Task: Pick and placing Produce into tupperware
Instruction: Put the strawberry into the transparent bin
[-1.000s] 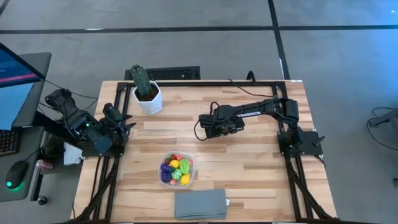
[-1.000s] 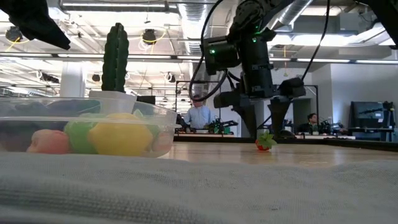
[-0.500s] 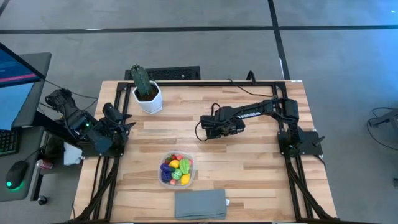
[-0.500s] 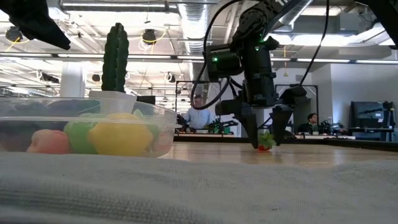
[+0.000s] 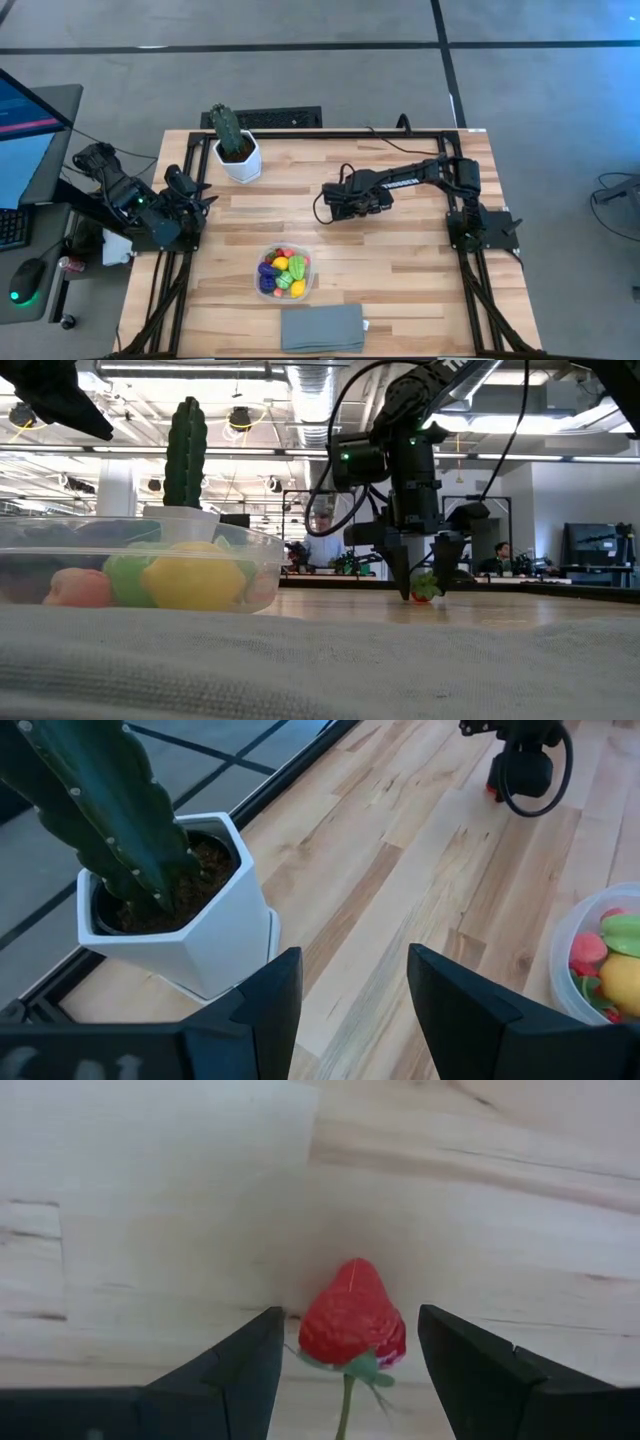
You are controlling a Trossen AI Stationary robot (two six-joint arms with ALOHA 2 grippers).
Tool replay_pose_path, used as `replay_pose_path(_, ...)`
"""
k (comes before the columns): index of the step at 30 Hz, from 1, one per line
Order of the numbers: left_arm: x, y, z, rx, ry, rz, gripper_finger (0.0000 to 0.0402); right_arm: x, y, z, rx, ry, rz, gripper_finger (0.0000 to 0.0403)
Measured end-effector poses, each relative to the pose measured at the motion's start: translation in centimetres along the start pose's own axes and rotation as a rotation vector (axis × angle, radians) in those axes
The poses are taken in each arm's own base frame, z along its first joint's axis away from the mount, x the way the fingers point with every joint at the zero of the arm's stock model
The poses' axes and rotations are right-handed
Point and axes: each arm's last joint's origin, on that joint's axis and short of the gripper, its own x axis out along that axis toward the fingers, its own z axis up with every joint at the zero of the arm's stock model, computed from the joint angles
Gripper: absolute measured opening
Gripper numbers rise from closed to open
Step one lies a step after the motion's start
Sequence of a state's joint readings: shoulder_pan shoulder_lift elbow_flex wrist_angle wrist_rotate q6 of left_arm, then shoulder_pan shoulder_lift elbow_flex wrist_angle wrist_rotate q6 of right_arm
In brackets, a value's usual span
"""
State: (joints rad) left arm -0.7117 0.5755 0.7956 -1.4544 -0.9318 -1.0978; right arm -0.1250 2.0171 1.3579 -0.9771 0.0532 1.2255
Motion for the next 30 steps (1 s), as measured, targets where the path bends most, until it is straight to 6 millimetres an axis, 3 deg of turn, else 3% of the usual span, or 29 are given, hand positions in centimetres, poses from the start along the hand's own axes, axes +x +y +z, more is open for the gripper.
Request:
replay_pose_path(21,0.0,0.1,0.0,0.004,0.002,0.004,0.0174,0.0,-0.1,1.0,0.022,-0.007,0.020,0.0253)
replay_pose_path(30,0.0,0.1,-0.1,0.004,0.005,0.009,0.0174,0.1,-0.2,1.2,0.015,0.017,0.029,0.0205)
